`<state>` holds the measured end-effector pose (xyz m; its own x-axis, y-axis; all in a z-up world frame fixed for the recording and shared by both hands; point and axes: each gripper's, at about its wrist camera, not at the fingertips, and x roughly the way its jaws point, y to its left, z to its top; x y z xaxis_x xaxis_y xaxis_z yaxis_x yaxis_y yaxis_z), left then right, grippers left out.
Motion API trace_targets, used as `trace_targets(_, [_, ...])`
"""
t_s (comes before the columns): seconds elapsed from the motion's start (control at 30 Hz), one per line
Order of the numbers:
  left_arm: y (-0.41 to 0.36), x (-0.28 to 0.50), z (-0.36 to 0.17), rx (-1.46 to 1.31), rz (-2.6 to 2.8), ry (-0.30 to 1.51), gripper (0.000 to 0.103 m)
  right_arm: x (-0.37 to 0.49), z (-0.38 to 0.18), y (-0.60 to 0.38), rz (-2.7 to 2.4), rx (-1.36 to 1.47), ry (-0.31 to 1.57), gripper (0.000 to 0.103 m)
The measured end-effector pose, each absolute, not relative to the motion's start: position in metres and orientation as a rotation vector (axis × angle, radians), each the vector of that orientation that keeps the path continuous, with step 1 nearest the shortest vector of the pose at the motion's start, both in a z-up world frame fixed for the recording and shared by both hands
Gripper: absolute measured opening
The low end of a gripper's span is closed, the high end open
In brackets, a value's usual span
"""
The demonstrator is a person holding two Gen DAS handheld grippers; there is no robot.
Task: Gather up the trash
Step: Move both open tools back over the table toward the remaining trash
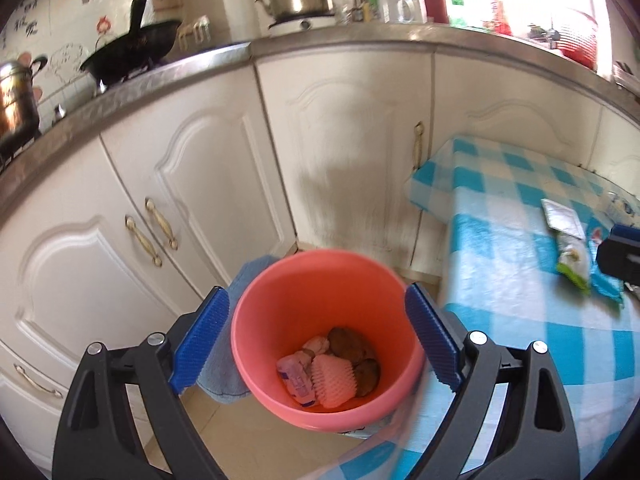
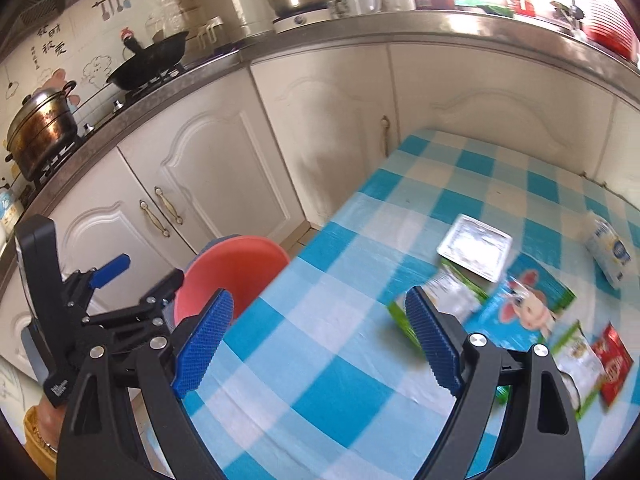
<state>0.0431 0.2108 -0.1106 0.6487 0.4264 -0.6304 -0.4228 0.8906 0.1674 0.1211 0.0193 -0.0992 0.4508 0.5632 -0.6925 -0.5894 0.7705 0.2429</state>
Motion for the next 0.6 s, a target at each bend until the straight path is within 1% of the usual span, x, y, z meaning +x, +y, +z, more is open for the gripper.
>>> trace_targets(0.1, [0.194,0.043,-0.100,0.025,0.451,0.698,0.090,0.117,-0.100,-0.005,0.673,-0.008,0.848,0.090])
trace_targets(0.43, [0.119,0.045,-0.080,0.124,0.324,0.645,0.091,0.092,-0.097,-0.082,0.537,0.030,0.813,0.090])
trace_targets(0.6, [0.082,0.046,-0.077,0.171,0.268,0.634,0.094,0.079,-0.094,-0.122,0.479,0.068,0.792,0.090])
